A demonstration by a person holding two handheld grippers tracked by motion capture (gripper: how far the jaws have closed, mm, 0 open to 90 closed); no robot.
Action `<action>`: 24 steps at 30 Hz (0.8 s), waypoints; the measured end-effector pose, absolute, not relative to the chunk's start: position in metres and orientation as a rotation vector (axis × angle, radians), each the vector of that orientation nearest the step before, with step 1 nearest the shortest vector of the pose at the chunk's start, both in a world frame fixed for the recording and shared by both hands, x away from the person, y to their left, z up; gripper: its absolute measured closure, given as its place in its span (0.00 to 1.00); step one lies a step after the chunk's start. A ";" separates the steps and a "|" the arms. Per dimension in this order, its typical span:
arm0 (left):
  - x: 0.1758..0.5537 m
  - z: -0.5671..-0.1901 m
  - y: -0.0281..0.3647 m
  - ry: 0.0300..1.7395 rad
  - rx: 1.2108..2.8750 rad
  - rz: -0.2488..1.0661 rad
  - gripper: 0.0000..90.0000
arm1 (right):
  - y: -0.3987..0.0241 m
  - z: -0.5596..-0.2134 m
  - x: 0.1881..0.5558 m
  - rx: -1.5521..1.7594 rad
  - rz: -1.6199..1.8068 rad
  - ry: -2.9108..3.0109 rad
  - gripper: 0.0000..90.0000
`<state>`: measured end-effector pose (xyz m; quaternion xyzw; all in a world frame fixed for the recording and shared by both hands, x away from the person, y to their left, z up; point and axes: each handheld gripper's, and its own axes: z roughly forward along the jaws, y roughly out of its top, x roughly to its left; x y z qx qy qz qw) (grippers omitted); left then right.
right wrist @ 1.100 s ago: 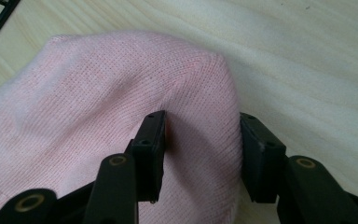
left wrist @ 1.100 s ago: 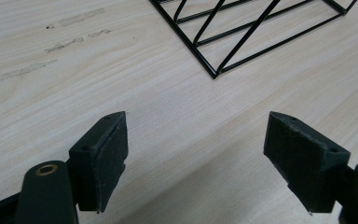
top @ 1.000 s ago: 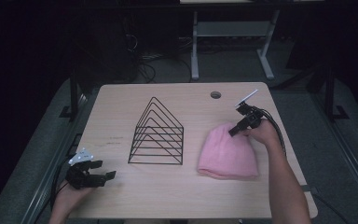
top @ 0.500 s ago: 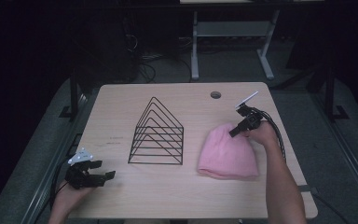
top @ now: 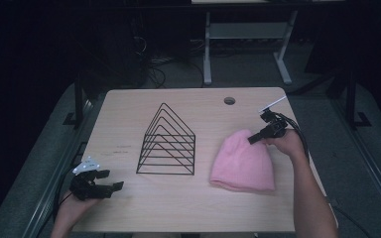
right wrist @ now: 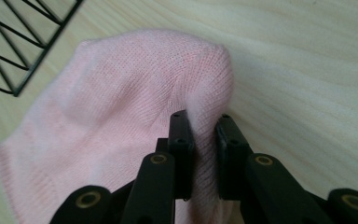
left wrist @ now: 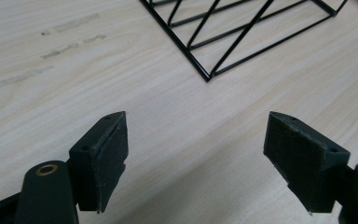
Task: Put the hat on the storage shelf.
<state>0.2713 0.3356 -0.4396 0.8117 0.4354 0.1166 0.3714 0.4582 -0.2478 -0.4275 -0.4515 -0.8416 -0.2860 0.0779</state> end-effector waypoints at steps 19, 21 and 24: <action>0.279 -0.417 0.336 1.065 2.092 0.231 0.25 | -0.252 -0.349 0.423 -1.236 -1.123 -2.573 0.88; 0.281 -0.414 0.336 1.052 2.097 0.224 0.25 | -0.252 -0.340 0.420 -1.223 -1.148 -2.581 0.88; 0.284 -0.409 0.335 1.030 2.111 0.214 0.25 | -0.250 -0.328 0.417 -1.203 -1.164 -2.602 0.88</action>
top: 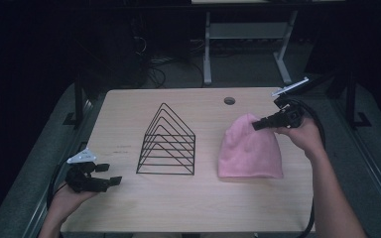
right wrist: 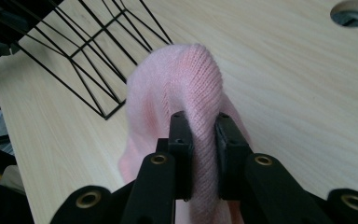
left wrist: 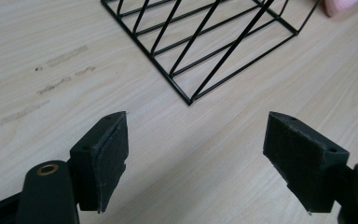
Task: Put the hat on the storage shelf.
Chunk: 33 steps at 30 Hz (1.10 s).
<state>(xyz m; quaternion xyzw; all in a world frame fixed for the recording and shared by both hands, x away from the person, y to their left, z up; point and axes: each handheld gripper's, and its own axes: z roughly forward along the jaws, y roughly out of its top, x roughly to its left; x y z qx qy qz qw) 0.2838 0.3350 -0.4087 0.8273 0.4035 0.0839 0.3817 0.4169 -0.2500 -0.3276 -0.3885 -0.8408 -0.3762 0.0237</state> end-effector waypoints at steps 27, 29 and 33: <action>0.308 -0.345 0.314 0.845 2.192 0.137 0.25 | -0.232 -0.242 0.408 -1.043 -1.377 -2.664 0.88; 0.310 -0.340 0.311 0.834 2.195 0.129 0.25 | -0.229 -0.236 0.407 -1.034 -1.387 -2.677 0.88; 0.313 -0.333 0.307 0.813 2.199 0.120 0.25 | -0.221 -0.223 0.404 -1.007 -1.416 -2.686 0.88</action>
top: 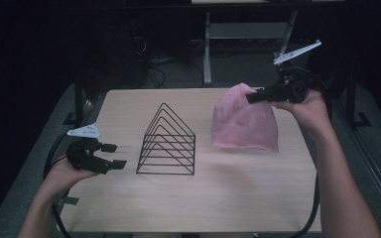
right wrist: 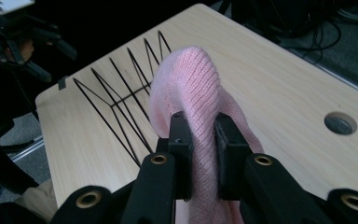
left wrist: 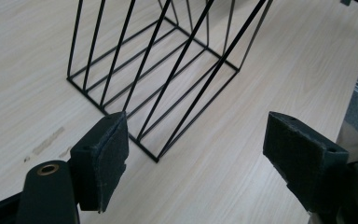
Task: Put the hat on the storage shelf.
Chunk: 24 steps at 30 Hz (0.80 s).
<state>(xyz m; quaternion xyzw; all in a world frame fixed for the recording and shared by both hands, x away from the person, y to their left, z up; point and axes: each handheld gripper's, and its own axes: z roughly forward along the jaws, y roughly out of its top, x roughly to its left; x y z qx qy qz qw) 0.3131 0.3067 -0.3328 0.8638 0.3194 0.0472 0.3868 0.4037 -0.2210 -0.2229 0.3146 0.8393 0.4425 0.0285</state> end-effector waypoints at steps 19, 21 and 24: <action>0.326 -0.306 0.289 0.741 2.208 0.086 0.25 | -0.171 -0.166 0.399 0.805 1.399 2.614 0.88; 0.328 -0.304 0.288 0.736 2.208 0.085 0.25 | -0.166 -0.161 0.399 0.788 1.407 2.612 0.88; 0.330 -0.300 0.285 0.724 2.214 0.084 0.25 | -0.157 -0.153 0.399 0.756 1.422 2.614 0.88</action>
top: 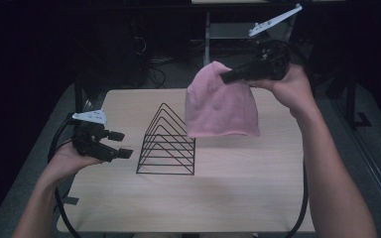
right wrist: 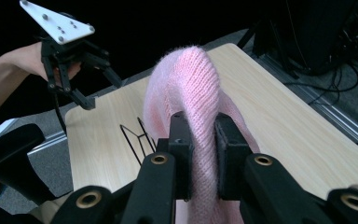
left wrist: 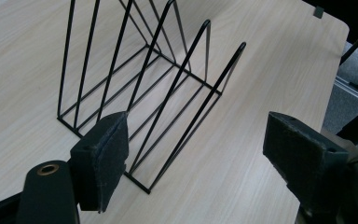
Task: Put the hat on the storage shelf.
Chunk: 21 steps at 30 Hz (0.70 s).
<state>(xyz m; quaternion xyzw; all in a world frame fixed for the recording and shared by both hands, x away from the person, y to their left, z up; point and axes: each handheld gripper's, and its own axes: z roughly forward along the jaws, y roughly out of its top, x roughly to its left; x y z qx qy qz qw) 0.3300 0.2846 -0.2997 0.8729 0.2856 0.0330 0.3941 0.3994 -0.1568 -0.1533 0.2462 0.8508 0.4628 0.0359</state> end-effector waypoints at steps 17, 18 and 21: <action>0.338 -0.288 0.280 0.696 2.184 0.067 0.25 | -0.112 -0.127 0.403 0.619 1.444 2.639 0.88; 0.339 -0.287 0.280 0.683 2.198 0.079 0.25 | -0.105 -0.125 0.403 0.604 1.443 2.643 0.88; 0.339 -0.284 0.278 0.683 2.187 0.075 0.25 | -0.095 -0.122 0.404 0.581 1.442 2.658 0.88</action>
